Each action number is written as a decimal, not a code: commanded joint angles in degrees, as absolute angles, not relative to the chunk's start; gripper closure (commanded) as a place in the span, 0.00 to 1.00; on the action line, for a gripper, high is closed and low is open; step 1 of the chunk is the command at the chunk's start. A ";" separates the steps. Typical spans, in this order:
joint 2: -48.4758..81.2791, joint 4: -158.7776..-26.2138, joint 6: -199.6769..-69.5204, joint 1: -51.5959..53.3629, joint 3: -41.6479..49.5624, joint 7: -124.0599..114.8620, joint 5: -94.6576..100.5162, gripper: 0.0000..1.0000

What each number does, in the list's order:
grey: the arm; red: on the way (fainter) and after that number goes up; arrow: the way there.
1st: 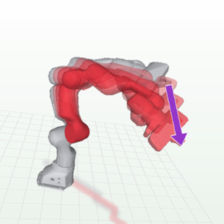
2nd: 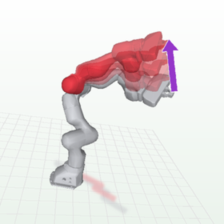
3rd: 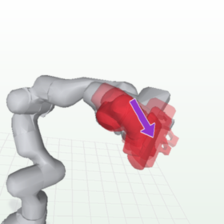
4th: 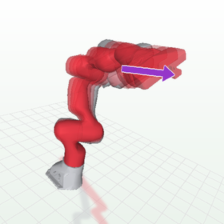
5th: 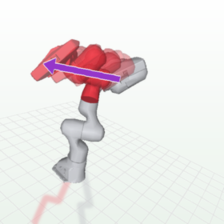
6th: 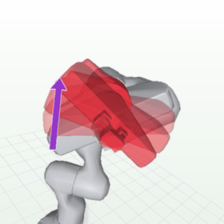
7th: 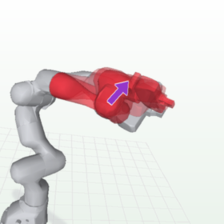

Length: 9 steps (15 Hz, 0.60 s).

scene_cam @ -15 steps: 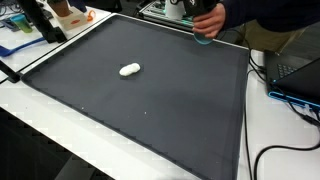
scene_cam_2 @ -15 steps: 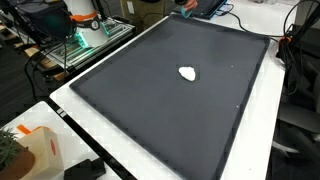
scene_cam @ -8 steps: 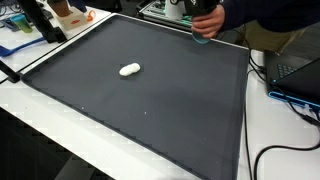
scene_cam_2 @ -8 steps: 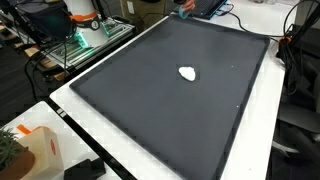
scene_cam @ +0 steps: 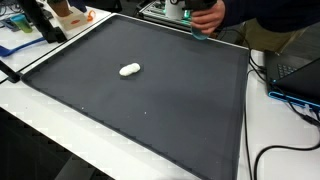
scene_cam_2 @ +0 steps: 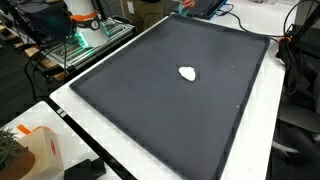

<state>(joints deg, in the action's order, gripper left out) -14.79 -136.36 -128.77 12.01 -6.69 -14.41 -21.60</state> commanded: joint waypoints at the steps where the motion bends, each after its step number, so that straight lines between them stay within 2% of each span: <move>1: -15.18 -136.52 -127.20 11.33 -7.05 -13.26 -23.35 0.20; 3: -15.16 -136.51 -127.14 11.33 -7.06 -13.29 -23.31 0.34; 4: -15.16 -136.51 -127.14 11.32 -7.07 -13.30 -23.31 0.49; 6: -15.26 -136.56 -127.29 11.27 -7.10 -13.41 -23.20 0.66; 8: -15.44 -136.60 -127.50 11.27 -7.14 -13.48 -23.20 0.78; 9: -15.52 -136.66 -127.63 11.21 -7.13 -13.52 -23.17 0.78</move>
<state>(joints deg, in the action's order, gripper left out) -14.81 -136.32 -128.71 11.94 -6.68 -14.41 -21.65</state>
